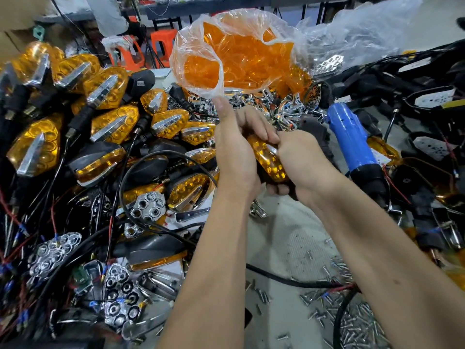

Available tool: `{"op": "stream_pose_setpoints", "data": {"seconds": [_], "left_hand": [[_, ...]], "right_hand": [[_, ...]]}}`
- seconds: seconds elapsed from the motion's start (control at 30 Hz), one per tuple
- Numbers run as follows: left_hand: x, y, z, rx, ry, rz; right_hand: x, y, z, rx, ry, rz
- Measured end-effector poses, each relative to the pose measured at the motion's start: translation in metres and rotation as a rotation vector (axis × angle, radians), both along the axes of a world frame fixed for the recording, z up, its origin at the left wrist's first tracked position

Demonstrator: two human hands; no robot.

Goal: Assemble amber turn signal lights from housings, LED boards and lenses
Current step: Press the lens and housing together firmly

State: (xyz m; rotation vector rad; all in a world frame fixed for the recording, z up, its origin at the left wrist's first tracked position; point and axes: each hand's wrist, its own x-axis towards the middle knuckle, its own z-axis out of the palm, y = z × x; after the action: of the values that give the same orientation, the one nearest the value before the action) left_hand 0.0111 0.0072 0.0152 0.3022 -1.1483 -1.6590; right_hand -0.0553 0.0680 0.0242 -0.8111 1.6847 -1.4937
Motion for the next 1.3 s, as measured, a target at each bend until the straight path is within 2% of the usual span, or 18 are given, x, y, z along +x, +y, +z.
{"op": "stream_pose_setpoints", "data": {"seconds": [0.17,0.27,0.47,0.6,0.7,0.73,0.83,0.9,0.97,1.17,1.3], "left_hand": [[0.005,0.000,0.005,-0.044,-0.005,-0.135],[0.005,0.001,0.009,-0.009,-0.020,-0.161],[0.000,0.004,0.012,0.032,-0.159,-0.035],[-0.001,0.003,0.012,0.049,-0.190,-0.001],[-0.003,0.001,0.012,0.137,-0.213,0.089],[-0.003,-0.001,0.010,0.216,-0.215,0.133],[0.003,-0.009,0.003,0.589,-0.159,0.183],[0.010,-0.016,0.003,0.757,-0.103,0.213],[0.015,-0.022,0.004,0.842,-0.036,0.246],[0.018,-0.026,0.001,0.897,-0.040,0.138],[0.019,-0.026,-0.001,0.827,0.024,0.122]], "right_hand": [[0.005,0.003,0.004,0.064,-0.061,0.009],[0.006,0.004,0.003,0.083,-0.089,0.026],[0.006,0.000,-0.004,0.105,-0.127,0.005],[0.006,-0.004,-0.010,0.076,-0.110,-0.023],[0.003,-0.008,-0.012,0.088,-0.097,-0.023],[0.002,-0.009,-0.013,0.106,-0.015,-0.018],[-0.004,-0.006,-0.014,0.026,0.479,0.069],[-0.008,0.000,-0.012,-0.099,0.577,0.258],[-0.016,0.003,-0.010,-0.181,0.678,0.372],[-0.031,0.006,-0.007,-0.275,0.630,0.532],[-0.034,0.006,-0.010,-0.312,0.663,0.396]]}}
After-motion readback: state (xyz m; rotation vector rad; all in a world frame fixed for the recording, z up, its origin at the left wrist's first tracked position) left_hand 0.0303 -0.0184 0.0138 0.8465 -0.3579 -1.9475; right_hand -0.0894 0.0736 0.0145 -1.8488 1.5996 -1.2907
